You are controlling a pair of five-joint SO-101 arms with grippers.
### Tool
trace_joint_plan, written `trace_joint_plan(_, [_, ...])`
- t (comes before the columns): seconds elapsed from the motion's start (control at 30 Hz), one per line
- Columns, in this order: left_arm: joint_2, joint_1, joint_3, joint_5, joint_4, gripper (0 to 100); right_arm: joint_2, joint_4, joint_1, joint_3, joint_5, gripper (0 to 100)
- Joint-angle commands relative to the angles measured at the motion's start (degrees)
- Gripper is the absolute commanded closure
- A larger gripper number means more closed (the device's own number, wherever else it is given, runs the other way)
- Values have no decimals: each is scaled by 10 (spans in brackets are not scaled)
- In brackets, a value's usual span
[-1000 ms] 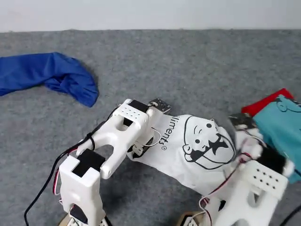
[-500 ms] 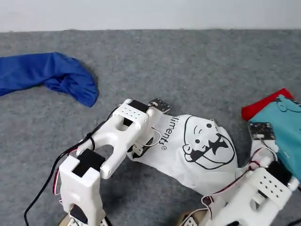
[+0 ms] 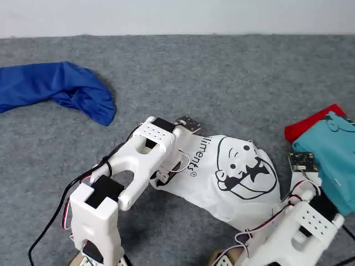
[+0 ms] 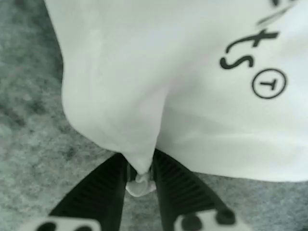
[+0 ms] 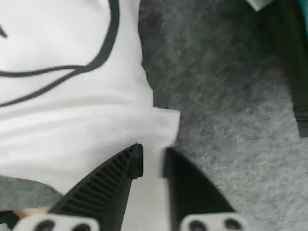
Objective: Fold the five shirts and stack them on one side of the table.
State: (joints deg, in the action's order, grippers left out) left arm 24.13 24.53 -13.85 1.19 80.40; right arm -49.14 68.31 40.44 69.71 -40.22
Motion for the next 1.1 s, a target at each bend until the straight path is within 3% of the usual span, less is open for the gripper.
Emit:
trace_joint_plan(0.0, [20,-3,-9,10,-10,987,-6,-7,1,-4,-19,977])
trace_joint_plan(0.2, [19,-7,9,10,-5,987,-7,-8,1,-74,-13,989])
trace_joint_plan(0.37, [-23,-62,151,10,102,987,-5,-65,-6,-185,62,989])
trace_joint_plan(0.53, [-94,-142,285,10,199,987,-7,-73,-89,-276,138,989])
trace_joint_plan(0.63, [-152,-185,326,9,202,987,-7,-89,-151,-331,185,989])
trace_joint_plan(0.9, [-309,-206,311,9,201,987,-3,-89,-260,-490,228,989])
trace_joint_plan(1.07, [-332,-207,222,9,200,987,15,-18,-306,-412,228,987])
